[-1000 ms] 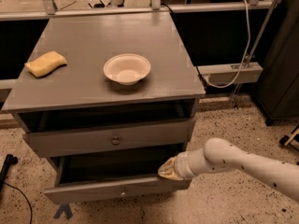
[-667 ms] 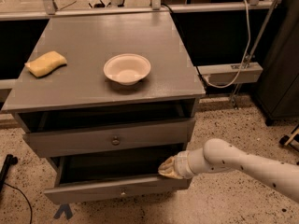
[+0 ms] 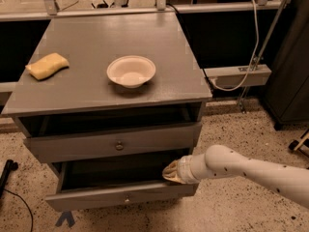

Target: Open middle drawer

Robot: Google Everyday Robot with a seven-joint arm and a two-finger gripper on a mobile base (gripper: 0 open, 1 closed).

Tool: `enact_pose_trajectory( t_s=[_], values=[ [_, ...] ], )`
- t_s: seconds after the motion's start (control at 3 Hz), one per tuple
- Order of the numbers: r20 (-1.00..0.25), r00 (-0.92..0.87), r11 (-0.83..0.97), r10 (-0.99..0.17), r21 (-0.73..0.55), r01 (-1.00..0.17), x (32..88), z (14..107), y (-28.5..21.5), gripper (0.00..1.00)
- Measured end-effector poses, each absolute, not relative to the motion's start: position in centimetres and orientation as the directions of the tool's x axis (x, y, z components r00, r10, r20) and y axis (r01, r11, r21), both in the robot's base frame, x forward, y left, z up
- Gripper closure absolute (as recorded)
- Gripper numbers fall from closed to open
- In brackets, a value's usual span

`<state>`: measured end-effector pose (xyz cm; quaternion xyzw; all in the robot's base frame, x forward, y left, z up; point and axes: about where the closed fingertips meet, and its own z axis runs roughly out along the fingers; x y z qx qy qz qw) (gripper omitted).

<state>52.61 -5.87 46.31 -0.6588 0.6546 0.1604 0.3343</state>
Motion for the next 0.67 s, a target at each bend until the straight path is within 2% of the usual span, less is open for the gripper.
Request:
enact_pose_trajectory(
  t_s=[0.67],
  values=[
    [-0.641, 0.083, 0.071, -0.763, -0.21, -0.975, 52.4, 45.05, -6.38, 1.0]
  ],
)
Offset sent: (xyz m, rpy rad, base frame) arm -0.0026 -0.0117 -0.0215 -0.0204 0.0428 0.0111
